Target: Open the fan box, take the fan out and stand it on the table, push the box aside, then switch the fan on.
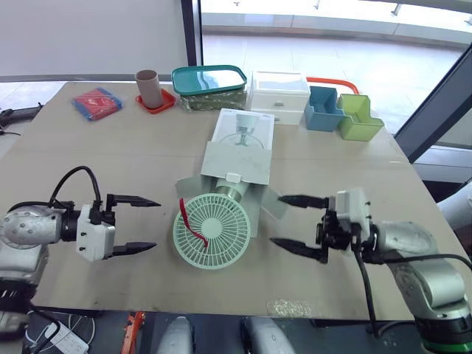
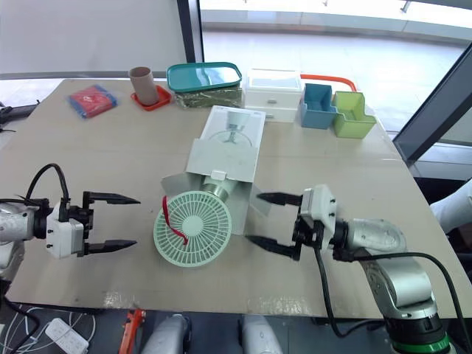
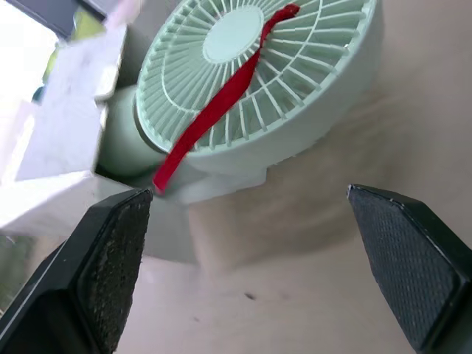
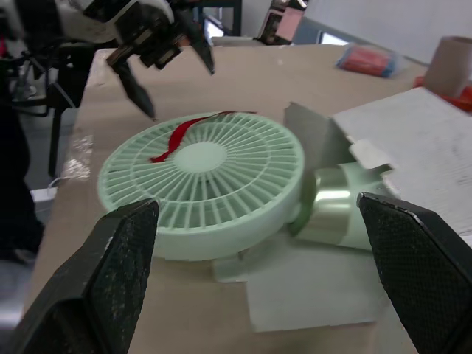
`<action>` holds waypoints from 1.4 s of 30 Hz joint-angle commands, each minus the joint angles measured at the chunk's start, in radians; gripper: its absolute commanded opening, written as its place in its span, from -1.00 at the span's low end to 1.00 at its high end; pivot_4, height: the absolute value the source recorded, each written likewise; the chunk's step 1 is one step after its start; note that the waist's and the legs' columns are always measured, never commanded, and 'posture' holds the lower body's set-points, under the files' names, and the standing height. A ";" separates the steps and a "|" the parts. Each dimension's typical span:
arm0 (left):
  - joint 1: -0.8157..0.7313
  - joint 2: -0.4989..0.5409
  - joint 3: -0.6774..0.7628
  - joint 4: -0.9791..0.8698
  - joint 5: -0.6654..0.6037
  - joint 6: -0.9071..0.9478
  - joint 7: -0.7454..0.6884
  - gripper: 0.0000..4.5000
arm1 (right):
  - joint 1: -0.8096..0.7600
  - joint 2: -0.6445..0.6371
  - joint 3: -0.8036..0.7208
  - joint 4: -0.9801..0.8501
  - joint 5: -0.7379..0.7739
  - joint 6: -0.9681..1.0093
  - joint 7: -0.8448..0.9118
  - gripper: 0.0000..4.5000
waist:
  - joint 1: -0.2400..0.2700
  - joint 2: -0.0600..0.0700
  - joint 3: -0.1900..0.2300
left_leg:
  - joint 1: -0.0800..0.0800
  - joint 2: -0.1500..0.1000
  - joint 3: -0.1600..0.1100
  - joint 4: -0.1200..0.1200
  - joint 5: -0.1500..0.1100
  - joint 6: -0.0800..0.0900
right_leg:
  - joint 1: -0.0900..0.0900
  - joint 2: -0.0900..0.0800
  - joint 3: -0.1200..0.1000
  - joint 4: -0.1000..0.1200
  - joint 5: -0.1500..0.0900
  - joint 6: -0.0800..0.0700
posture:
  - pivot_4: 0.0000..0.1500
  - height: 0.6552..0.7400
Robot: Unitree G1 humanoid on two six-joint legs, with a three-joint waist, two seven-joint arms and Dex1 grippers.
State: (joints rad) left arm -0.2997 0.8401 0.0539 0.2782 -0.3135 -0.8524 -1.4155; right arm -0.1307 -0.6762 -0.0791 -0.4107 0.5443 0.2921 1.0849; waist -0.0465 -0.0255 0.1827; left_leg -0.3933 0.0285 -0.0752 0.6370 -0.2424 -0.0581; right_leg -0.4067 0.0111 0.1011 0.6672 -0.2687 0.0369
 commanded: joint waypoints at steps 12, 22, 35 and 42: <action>-0.183 -0.034 -0.193 0.249 0.148 -0.586 0.139 1.00 | -0.046 0.041 0.071 0.019 -0.034 -0.041 -0.035 0.96 | -0.001 0.000 0.000 | 0.000 0.000 0.001 0.002 0.000 0.000 | 0.000 0.000 0.002 0.001 0.002 0.002 | 1.00 1.00; -0.243 -0.094 -0.206 0.332 0.339 -0.739 0.298 1.00 | -0.024 0.042 0.071 0.017 -0.048 -0.063 -0.041 0.47 | -0.002 -0.001 0.000 | 0.001 0.000 0.001 0.003 0.000 0.000 | 0.000 0.000 0.002 0.002 0.004 0.002 | 1.00 1.00; -0.265 -0.162 -0.142 0.366 0.572 -0.762 0.453 1.00 | -0.023 0.044 0.072 0.002 -0.063 -0.067 -0.062 0.47 | -0.001 -0.001 0.000 | 0.001 -0.001 0.001 0.006 0.000 0.000 | 0.000 0.000 0.002 0.008 0.004 0.003 | 1.00 1.00; -0.257 -0.230 0.012 0.339 0.766 -0.762 0.568 1.00 | -0.020 0.051 0.084 -0.011 -0.055 -0.058 -0.070 0.47 | -0.001 -0.001 -0.001 | 0.002 -0.001 0.001 0.010 0.000 0.000 | 0.001 0.001 0.002 0.011 0.004 0.003 | 1.00 1.00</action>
State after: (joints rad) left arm -0.5578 0.6372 -0.0559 0.6483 0.3407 -1.5978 -0.9398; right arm -0.1530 -0.6293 0.0037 -0.3719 0.4665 0.2404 1.0167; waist -0.0476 -0.0263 0.1822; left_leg -0.3917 0.0273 -0.0740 0.6472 -0.2423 -0.0579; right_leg -0.4062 0.0116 0.1035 0.6789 -0.2650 0.0397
